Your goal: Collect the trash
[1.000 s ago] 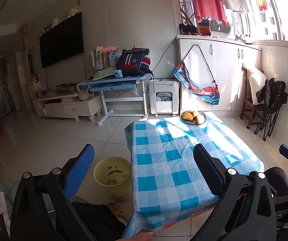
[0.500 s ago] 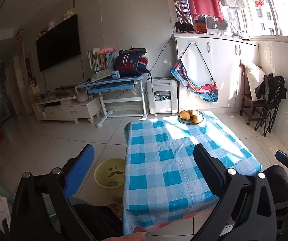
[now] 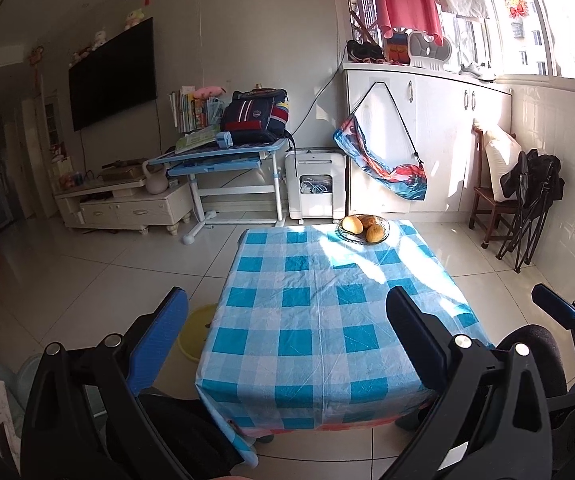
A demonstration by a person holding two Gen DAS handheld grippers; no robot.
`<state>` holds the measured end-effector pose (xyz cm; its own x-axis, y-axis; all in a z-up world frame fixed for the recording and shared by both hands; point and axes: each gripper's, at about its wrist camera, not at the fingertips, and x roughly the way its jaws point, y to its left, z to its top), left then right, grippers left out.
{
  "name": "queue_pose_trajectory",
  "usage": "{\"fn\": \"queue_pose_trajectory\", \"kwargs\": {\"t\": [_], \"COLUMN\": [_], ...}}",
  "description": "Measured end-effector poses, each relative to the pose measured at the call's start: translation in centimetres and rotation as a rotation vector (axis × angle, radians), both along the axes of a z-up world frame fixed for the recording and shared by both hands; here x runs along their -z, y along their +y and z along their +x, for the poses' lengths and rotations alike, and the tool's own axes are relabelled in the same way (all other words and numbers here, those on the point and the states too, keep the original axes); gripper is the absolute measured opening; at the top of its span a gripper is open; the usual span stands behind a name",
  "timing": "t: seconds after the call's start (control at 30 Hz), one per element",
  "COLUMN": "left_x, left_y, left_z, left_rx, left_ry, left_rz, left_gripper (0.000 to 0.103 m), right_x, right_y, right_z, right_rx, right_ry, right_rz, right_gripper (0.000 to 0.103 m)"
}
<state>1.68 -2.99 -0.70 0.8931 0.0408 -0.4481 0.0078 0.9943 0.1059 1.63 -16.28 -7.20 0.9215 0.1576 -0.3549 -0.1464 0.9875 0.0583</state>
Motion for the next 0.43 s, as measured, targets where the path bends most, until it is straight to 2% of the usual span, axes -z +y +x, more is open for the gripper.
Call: {"fn": "queue_pose_trajectory", "kwargs": {"t": [0.2, 0.43], "left_x": [-0.5, -0.2], "left_y": [0.5, 1.5], "left_z": [-0.6, -1.5], "left_rx": [-0.055, -0.052], "left_ry": [-0.021, 0.007], "left_rz": [0.057, 0.015], "left_gripper": [0.096, 0.096], "right_x": [-0.7, -1.2], "right_y": [1.1, 1.6], "right_z": [-0.3, -1.3], "right_rx": [-0.016, 0.01], "right_ry": [-0.024, -0.029], "right_rz": [-0.013, -0.035], "right_gripper": [0.095, 0.095]}}
